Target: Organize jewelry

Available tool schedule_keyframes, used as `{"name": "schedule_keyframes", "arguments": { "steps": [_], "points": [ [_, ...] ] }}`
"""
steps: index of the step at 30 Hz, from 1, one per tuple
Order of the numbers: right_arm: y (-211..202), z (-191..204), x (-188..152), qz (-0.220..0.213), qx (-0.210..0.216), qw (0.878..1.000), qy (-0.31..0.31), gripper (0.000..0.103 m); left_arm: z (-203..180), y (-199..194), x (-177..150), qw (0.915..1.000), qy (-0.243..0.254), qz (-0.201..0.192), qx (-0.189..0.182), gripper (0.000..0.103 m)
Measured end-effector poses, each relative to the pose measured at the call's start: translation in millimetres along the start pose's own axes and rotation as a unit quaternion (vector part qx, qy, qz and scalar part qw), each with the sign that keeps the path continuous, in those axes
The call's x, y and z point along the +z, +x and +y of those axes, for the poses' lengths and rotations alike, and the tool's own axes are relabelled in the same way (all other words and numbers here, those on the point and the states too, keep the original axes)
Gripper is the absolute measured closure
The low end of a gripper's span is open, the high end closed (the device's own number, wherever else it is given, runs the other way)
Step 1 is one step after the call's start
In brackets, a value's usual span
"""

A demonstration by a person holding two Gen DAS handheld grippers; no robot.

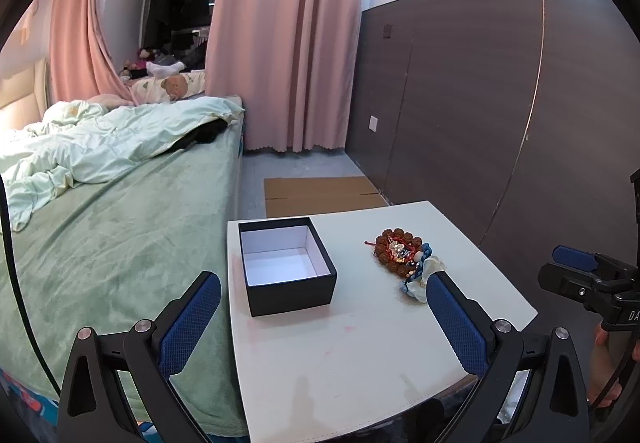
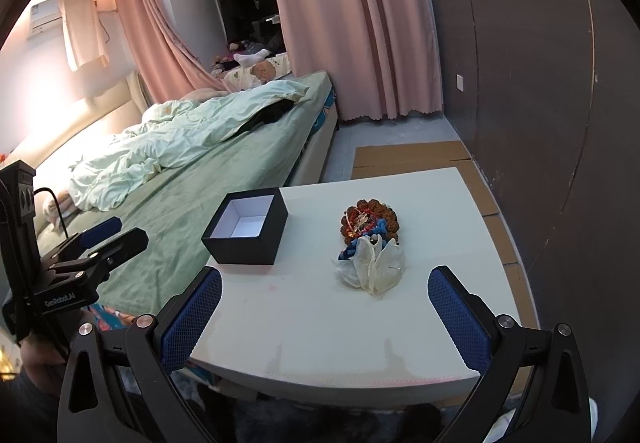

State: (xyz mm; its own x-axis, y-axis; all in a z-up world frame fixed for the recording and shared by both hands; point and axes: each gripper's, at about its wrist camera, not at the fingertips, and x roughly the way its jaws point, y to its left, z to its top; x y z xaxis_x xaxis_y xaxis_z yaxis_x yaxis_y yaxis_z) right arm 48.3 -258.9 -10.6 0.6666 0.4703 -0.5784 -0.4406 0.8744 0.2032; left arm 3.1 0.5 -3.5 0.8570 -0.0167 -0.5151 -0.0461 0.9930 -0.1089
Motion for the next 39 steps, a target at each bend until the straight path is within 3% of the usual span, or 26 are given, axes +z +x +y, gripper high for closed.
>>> {"name": "schedule_keyframes", "arguments": {
  "steps": [39],
  "points": [
    [-6.1, 4.4, -2.8, -0.009, -0.008, 1.0, -0.01, 0.0, -6.2, -2.3, -3.6, 1.0, -0.006, -0.005, -0.003, 0.0]
  ]
}}
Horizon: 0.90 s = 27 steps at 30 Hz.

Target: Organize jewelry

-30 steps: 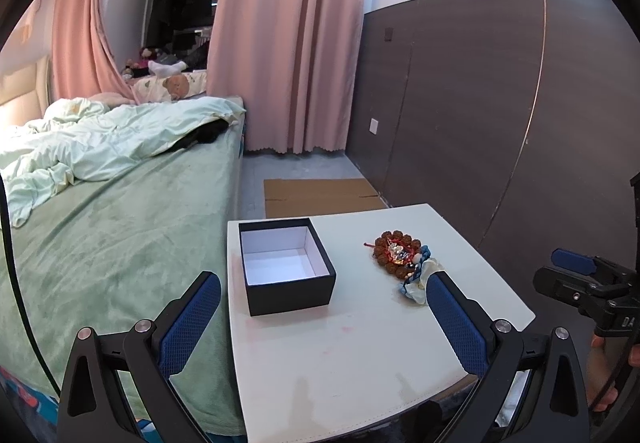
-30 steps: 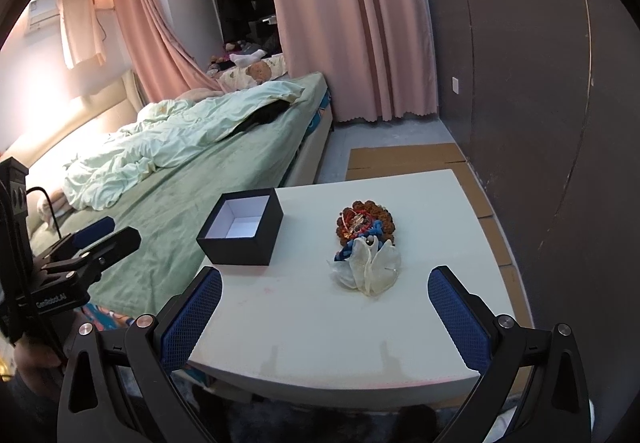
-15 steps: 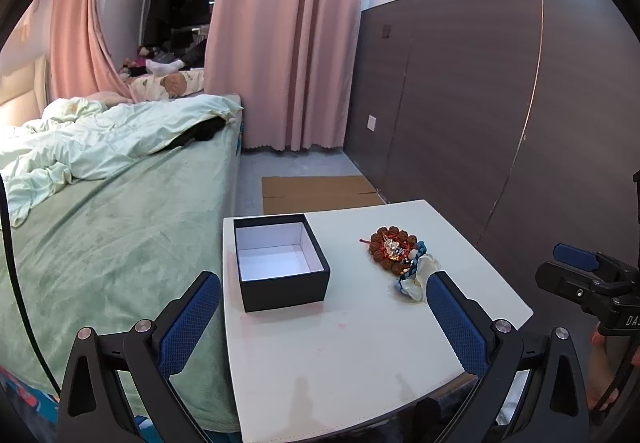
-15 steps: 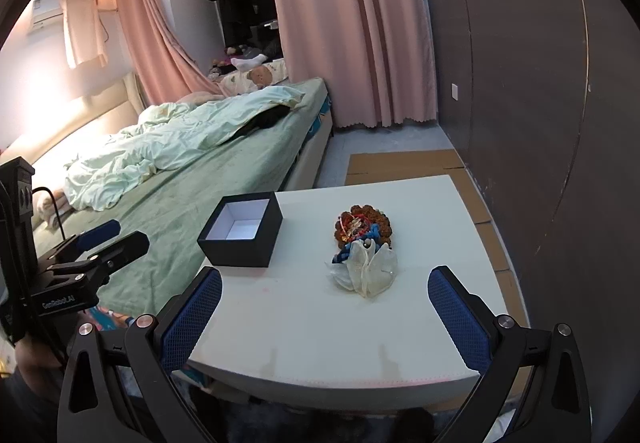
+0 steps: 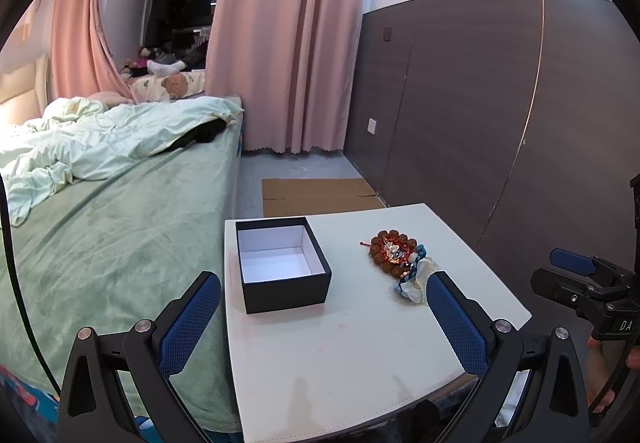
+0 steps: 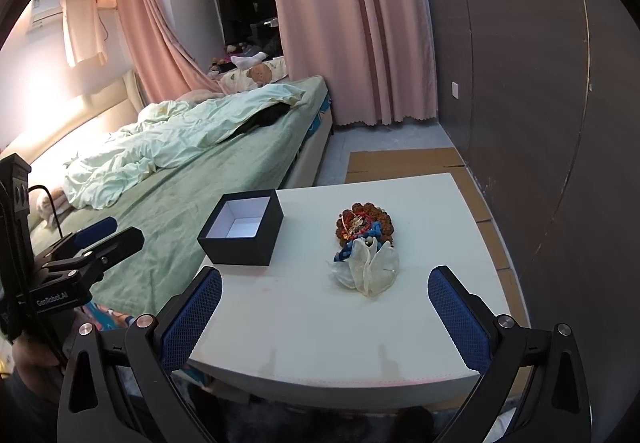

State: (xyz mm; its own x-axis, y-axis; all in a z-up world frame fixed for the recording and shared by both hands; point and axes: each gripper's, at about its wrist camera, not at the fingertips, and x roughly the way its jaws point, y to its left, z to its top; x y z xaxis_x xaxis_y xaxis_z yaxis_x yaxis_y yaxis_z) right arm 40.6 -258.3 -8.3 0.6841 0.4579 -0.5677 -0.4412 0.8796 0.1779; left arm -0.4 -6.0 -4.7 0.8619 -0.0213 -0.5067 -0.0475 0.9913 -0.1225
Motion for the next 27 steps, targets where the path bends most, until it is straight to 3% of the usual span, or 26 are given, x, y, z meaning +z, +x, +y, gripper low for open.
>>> {"name": "schedule_keyframes", "arguments": {
  "steps": [19, 27],
  "points": [
    [-0.4, -0.5, 0.5, 0.0, -0.003, 1.0, 0.003, 0.0, 0.2, -3.0, -0.3, 1.0, -0.004, -0.005, -0.005, 0.0],
    [0.5, -18.2, 6.4, -0.002, -0.009, 1.0, 0.029, 0.0, -8.4, 8.7, 10.1, 0.9999, -0.005, -0.001, -0.011, 0.0]
  ]
}}
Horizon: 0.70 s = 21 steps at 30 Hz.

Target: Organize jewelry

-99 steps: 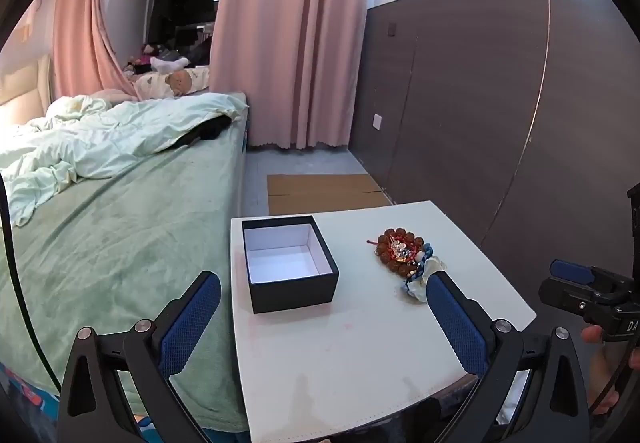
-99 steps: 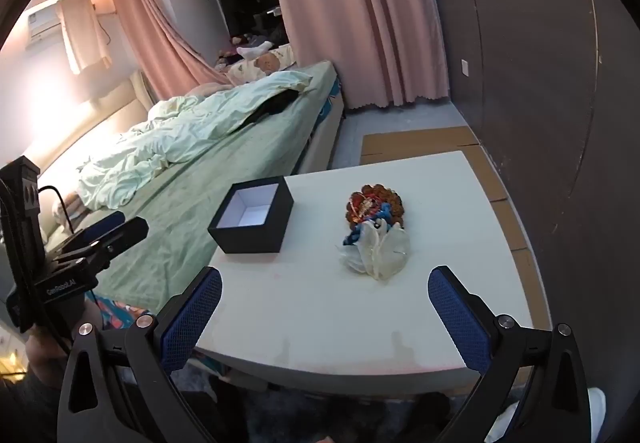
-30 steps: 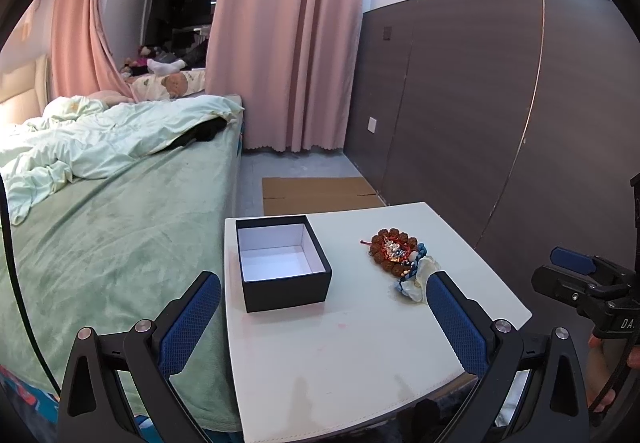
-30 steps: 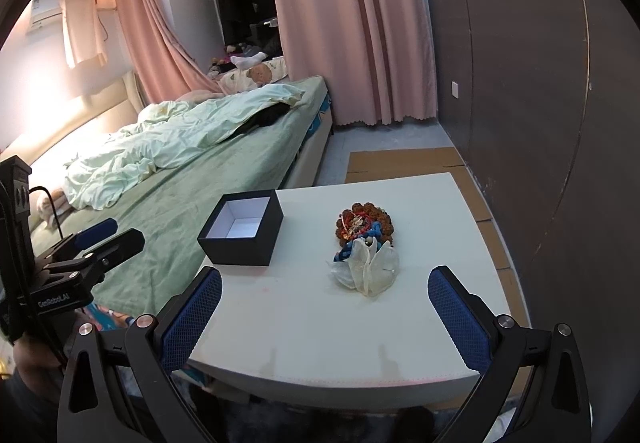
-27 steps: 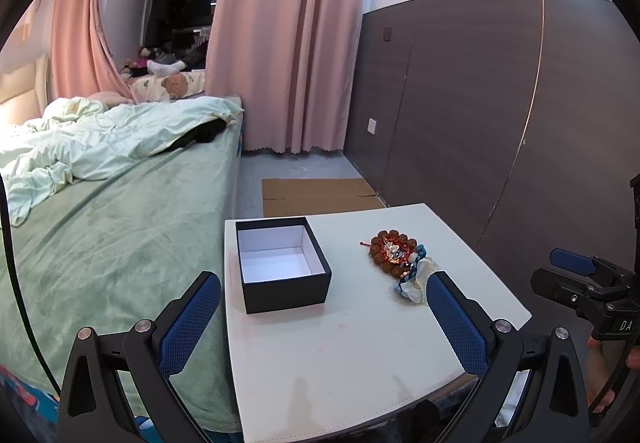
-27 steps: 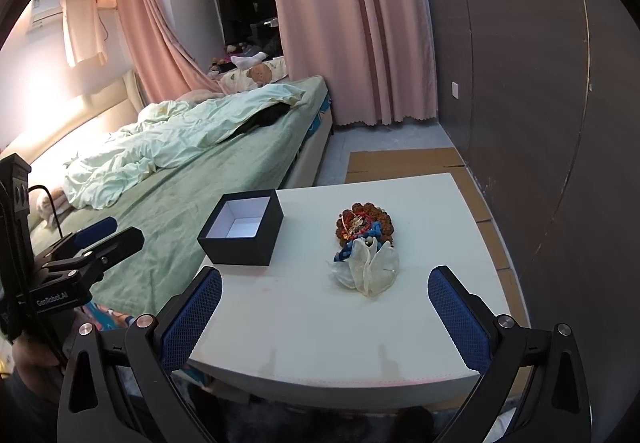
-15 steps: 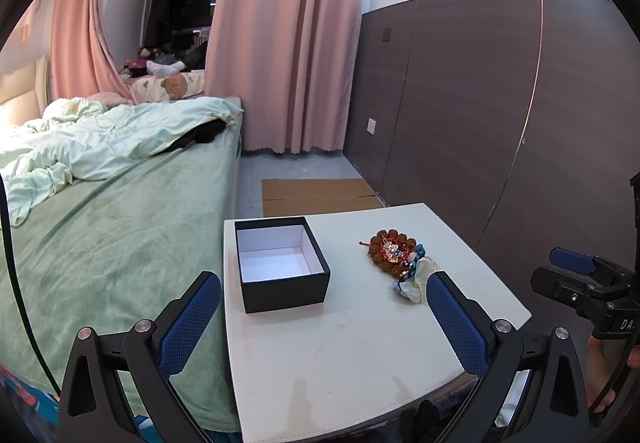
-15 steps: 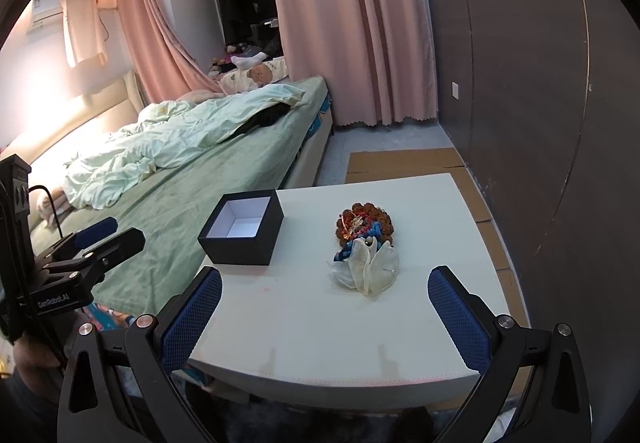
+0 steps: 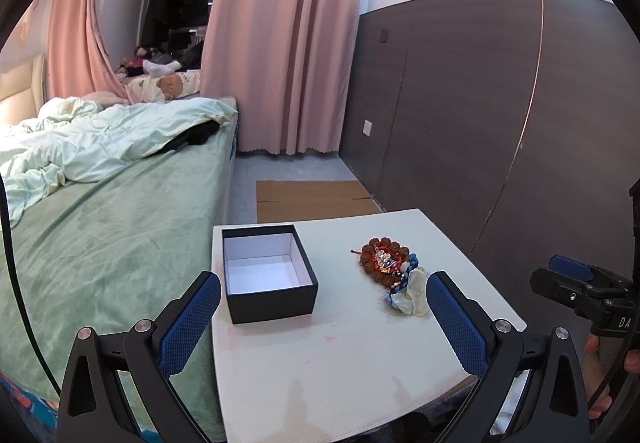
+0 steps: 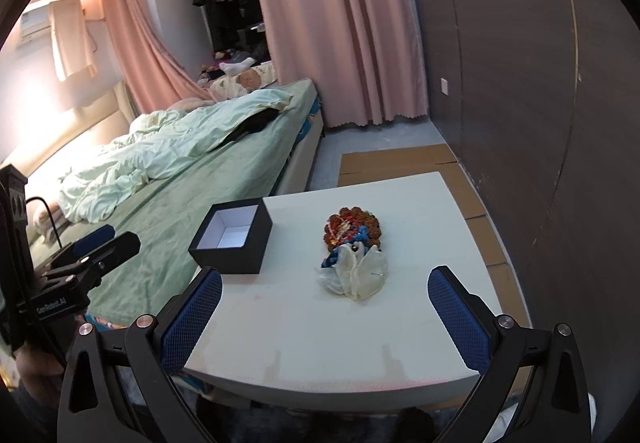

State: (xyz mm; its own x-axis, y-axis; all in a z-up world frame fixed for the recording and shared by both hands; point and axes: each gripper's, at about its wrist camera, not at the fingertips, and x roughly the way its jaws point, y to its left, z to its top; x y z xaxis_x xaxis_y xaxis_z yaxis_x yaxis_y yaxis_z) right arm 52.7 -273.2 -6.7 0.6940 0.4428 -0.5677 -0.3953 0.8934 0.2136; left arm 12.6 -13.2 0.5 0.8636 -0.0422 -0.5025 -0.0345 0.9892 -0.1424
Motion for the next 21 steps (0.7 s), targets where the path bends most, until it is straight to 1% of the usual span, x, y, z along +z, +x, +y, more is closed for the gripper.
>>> {"name": "schedule_keyframes", "arguments": {
  "steps": [6, 10, 12, 15, 16, 17, 18, 19, 20, 21],
  "points": [
    [6.4, -26.0, 7.0, 0.006, -0.004, 0.999, 0.043, 0.0, -6.7, 21.1, 6.2, 0.9998, -0.001, 0.017, -0.011, 0.001],
    [14.7, -43.1, 10.3, 0.013, -0.01, 0.997, 0.071, 0.0, -11.2, 36.4, 9.8, 0.9991, -0.008, 0.028, -0.03, 0.003],
    [20.7, -50.4, 11.2, 0.021, -0.016, 0.996, 0.085, 0.001, -14.8, 43.6, 9.5, 0.9988, -0.007, 0.035, -0.034, 0.006],
    [29.5, -60.8, 9.0, 0.037, -0.023, 0.993, 0.109, 0.005, -19.3, 55.9, 8.6, 0.9977, -0.007, 0.049, -0.046, 0.011],
    [32.5, -65.5, 8.2, 0.042, -0.023, 0.991, 0.122, 0.008, -20.5, 59.8, 8.2, 0.9972, -0.009, 0.054, -0.051, 0.013],
    [36.4, -72.1, 6.8, 0.048, -0.021, 0.989, 0.139, 0.014, -21.7, 64.3, 7.9, 0.9965, -0.012, 0.061, -0.057, 0.015],
    [39.6, -77.4, 5.2, 0.054, -0.02, 0.986, 0.154, 0.017, -22.7, 68.8, 7.2, 0.9956, -0.016, 0.067, -0.064, 0.016],
    [43.2, -83.4, 3.5, 0.061, -0.02, 0.983, 0.171, 0.021, -23.9, 73.1, 6.4, 0.9946, -0.02, 0.074, -0.07, 0.019],
    [46.7, -90.1, 1.4, 0.067, -0.022, 0.98, 0.188, 0.024, -25.3, 78.2, 5.7, 0.9935, -0.023, 0.082, -0.076, 0.024],
    [48.7, -94.6, 0.4, 0.07, -0.024, 0.977, 0.198, 0.026, -26.8, 82.6, 4.9, 0.9924, -0.024, 0.09, -0.08, 0.027]
  ]
}}
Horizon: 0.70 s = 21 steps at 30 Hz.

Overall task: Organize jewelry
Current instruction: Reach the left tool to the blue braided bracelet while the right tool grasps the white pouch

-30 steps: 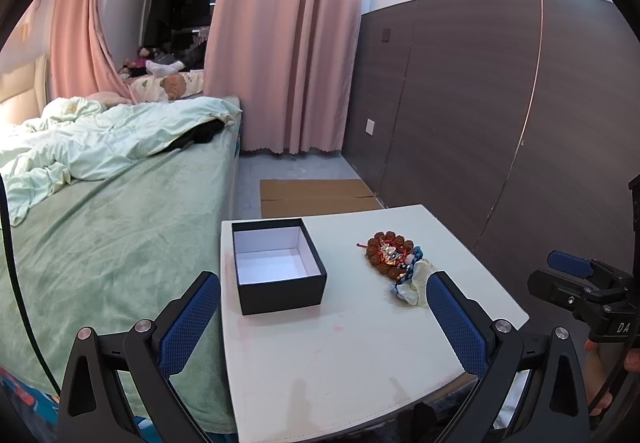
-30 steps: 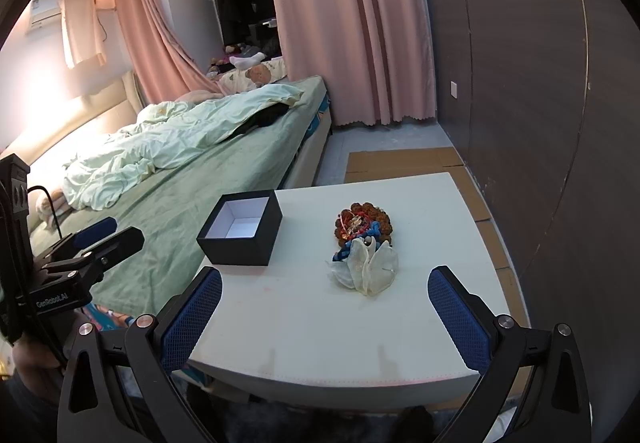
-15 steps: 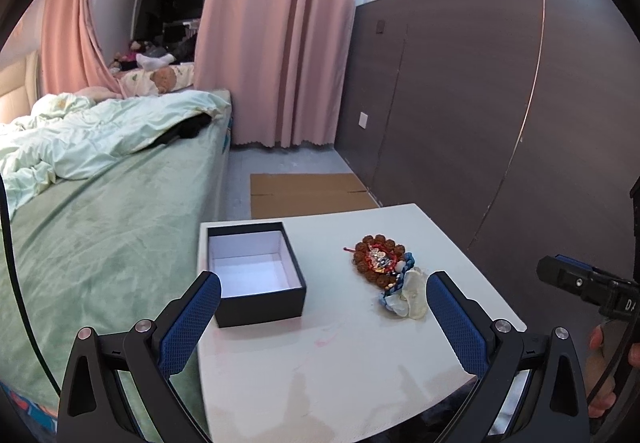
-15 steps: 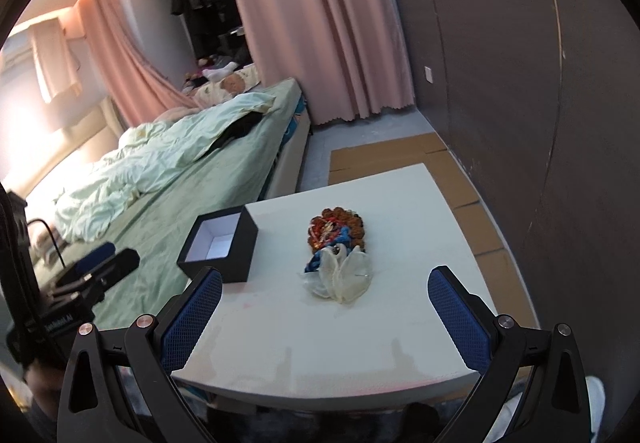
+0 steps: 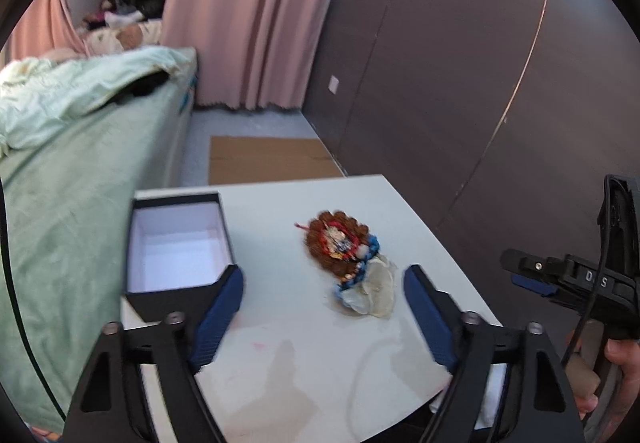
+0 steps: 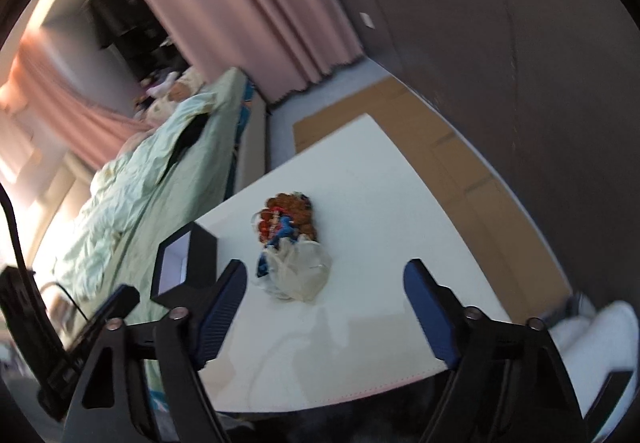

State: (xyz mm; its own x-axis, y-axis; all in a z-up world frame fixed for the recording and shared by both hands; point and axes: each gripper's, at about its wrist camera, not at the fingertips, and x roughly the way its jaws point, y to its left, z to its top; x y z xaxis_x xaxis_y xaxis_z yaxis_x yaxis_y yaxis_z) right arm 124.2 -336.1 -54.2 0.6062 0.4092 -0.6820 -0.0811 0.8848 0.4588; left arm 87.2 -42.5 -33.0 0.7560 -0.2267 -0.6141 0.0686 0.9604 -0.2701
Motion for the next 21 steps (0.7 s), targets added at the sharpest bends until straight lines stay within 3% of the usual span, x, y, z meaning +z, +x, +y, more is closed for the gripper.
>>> {"name": "schedule_keyframes", "arguments": {
  "steps": [10, 21],
  "points": [
    [25.7, -6.1, 4.1, 0.034, 0.045, 0.998, 0.043, 0.033, -6.4, 45.4, -5.0, 0.9981, 0.009, 0.056, -0.023, 0.052],
    [83.3, -1.1, 4.6, 0.102, 0.095, 0.986, 0.096, 0.038, 11.5, 74.2, 6.9, 0.9953, -0.028, 0.081, -0.046, 0.054]
  ]
}}
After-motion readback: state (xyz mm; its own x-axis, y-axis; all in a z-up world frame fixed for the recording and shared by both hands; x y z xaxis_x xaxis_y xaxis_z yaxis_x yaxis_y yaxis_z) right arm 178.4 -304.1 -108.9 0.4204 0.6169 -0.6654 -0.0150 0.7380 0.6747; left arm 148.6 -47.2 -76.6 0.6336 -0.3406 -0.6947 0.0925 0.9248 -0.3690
